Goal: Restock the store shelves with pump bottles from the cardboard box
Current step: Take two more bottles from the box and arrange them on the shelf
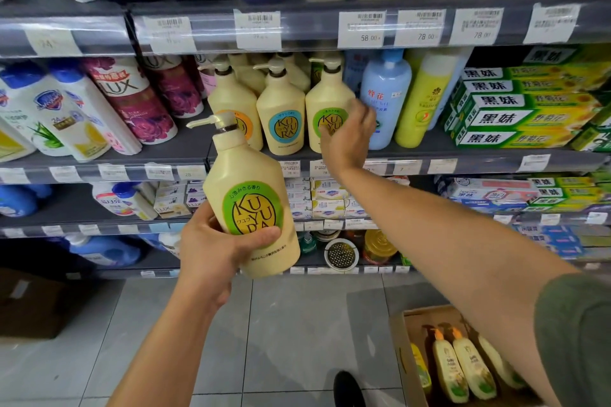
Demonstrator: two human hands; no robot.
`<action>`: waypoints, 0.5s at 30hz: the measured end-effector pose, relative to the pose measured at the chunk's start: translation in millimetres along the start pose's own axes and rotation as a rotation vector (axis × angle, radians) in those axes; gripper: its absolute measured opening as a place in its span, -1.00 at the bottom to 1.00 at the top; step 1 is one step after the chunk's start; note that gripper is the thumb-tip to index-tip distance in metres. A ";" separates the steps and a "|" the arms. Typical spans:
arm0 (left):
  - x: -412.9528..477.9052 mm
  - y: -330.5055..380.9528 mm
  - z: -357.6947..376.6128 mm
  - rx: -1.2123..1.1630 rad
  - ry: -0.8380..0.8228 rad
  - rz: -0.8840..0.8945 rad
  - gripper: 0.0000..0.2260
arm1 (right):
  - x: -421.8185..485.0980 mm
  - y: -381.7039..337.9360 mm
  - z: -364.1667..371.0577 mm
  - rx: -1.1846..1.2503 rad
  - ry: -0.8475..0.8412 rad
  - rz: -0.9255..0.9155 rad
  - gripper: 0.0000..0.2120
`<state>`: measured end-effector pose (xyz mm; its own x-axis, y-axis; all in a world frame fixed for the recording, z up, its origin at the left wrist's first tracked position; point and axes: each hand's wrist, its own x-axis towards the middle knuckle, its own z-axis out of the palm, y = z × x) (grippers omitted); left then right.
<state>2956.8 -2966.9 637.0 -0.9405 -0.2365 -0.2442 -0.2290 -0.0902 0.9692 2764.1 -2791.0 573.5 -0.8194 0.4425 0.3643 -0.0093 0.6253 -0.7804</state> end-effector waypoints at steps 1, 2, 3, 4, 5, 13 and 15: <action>0.7 -0.3 1.0 0.005 -0.001 0.005 -0.41 | -6.4 3.6 4.3 0.039 0.009 0.067 -0.30; 1.4 -0.7 1.4 0.009 -0.005 0.014 -0.41 | -11.8 7.0 9.3 0.062 0.007 0.132 -0.26; 2.8 -1.1 1.2 0.011 -0.010 0.024 -0.40 | -15.3 10.4 15.7 0.064 -0.001 0.192 -0.22; 4.3 -1.2 0.6 0.014 -0.010 0.033 -0.37 | -17.3 12.7 22.1 0.054 -0.011 0.240 -0.18; 6.3 -2.3 -0.8 0.018 -0.007 0.039 -0.32 | -17.9 14.1 28.5 0.042 -0.014 0.272 -0.15; 17.1 -8.2 -2.4 -0.061 0.004 0.075 -0.13 | -3.6 17.5 60.2 0.003 0.071 0.357 -0.14; 18.7 -9.4 0.0 -0.066 0.005 0.076 -0.16 | 0.0 16.3 62.3 0.001 0.073 0.369 -0.15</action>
<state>2941.3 -2970.5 623.4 -0.9532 -0.2498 -0.1703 -0.1398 -0.1354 0.9809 2728.2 -2820.8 529.1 -0.7249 0.6825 0.0937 0.2783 0.4145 -0.8664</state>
